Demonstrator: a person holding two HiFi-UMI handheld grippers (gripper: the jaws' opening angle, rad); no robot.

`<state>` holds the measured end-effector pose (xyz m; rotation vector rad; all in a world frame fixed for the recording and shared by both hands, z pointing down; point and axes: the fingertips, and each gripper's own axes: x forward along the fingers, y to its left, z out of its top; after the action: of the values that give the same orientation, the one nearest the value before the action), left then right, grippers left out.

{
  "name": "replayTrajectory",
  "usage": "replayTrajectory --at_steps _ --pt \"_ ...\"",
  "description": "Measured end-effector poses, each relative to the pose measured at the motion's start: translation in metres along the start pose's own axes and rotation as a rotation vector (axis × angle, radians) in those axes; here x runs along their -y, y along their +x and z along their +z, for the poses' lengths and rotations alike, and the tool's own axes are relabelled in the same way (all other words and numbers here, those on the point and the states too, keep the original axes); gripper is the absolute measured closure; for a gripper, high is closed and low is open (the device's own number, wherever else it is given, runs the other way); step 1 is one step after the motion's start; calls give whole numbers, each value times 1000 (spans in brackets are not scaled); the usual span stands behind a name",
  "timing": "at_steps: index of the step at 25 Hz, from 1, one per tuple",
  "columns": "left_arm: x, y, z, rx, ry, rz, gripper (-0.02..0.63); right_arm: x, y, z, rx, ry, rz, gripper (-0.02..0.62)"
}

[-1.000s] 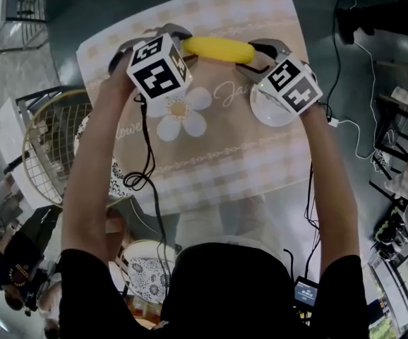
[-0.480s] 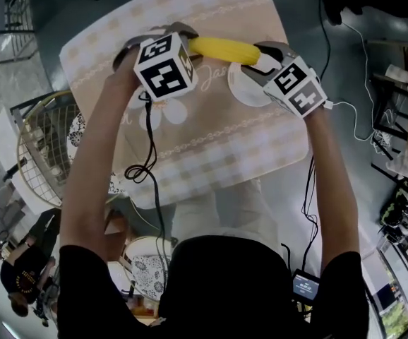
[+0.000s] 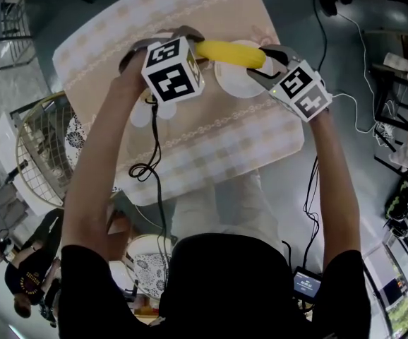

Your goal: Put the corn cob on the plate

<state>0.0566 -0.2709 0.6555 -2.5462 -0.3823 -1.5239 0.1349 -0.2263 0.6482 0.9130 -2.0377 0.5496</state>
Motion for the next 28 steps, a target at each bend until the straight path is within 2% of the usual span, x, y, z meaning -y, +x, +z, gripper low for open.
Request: replayTrajectory --at_steps 8,17,28 --pt "19 20 17 0 18 -34 402 -1 -13 -32 -34 9 7 360" --pt "35 40 19 -6 -11 -75 402 -5 -12 -51 -68 15 30 359" --pt "41 53 9 -33 2 -69 405 -6 -3 -60 -92 -33 23 359"
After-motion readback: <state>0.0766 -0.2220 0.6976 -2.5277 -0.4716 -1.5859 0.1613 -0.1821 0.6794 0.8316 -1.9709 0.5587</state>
